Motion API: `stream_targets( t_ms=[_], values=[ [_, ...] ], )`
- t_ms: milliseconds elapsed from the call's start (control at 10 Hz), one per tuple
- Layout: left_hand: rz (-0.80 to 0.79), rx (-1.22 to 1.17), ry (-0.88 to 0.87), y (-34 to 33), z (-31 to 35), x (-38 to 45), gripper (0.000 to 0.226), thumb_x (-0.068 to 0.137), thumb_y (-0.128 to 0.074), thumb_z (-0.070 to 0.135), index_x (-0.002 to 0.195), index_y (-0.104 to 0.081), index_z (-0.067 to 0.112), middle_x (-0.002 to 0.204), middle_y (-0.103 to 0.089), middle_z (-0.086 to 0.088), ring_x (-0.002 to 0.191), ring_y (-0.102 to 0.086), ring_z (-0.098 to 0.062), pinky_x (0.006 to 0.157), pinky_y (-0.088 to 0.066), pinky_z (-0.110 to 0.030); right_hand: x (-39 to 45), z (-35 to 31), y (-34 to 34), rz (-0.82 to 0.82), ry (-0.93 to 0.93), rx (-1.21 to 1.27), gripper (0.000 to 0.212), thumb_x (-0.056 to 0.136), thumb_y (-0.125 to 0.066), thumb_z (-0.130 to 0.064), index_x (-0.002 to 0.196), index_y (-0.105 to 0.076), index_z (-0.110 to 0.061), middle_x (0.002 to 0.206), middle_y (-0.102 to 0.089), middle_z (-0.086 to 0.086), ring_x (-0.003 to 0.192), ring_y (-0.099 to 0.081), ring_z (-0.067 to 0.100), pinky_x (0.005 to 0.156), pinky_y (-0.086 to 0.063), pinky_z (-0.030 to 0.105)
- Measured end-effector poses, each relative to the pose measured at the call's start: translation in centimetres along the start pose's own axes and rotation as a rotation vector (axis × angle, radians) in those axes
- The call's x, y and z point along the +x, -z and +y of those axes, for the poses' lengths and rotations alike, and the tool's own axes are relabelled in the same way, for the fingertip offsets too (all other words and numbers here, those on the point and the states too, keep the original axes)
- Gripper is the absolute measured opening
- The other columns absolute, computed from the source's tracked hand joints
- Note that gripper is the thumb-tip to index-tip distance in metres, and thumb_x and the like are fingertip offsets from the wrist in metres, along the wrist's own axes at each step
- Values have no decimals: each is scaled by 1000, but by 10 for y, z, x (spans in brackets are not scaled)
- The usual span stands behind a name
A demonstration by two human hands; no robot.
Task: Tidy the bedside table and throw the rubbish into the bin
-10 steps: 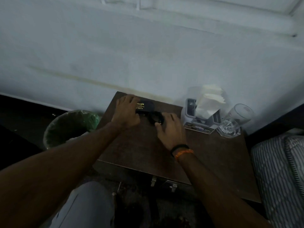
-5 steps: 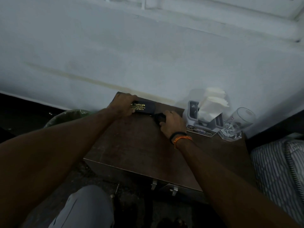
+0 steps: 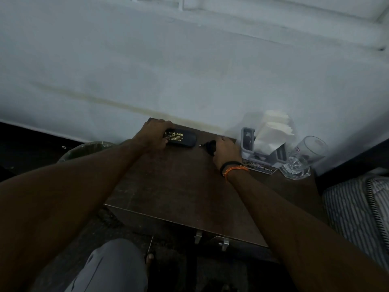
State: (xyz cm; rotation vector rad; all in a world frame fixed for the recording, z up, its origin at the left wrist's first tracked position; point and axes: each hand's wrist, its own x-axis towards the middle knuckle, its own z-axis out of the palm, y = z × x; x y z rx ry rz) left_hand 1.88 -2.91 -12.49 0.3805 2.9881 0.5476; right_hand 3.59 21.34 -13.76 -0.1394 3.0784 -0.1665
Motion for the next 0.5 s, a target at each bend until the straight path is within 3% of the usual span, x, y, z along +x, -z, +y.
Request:
stream_targets(
  t_ms=[300,400,500],
  values=[
    [31,31,-49,-4,4,1,66,59,-56,35,122,-57,14,112,-64,-9,104,-59,-32,97,-39,-43,4,-2,4,-17,18,3,36,89,-58,-9,125,-52,-7,127,-57,17,114,-57,34,90,-50,41],
    [63,28,-57,-9,8,5,66,61,-54,39,123,-55,16,116,-63,-7,109,-57,-31,100,-38,-45,-1,-4,12,-19,37,27,38,86,-61,-13,122,-53,-7,123,-57,16,110,-58,34,85,-50,38],
    [37,44,-54,-3,26,14,68,67,-56,40,130,-52,15,128,-58,-9,119,-53,-33,102,-35,-44,2,-6,23,80,112,71,34,85,-60,-14,118,-56,-6,117,-59,15,103,-59,34,79,-49,38]
  ],
)
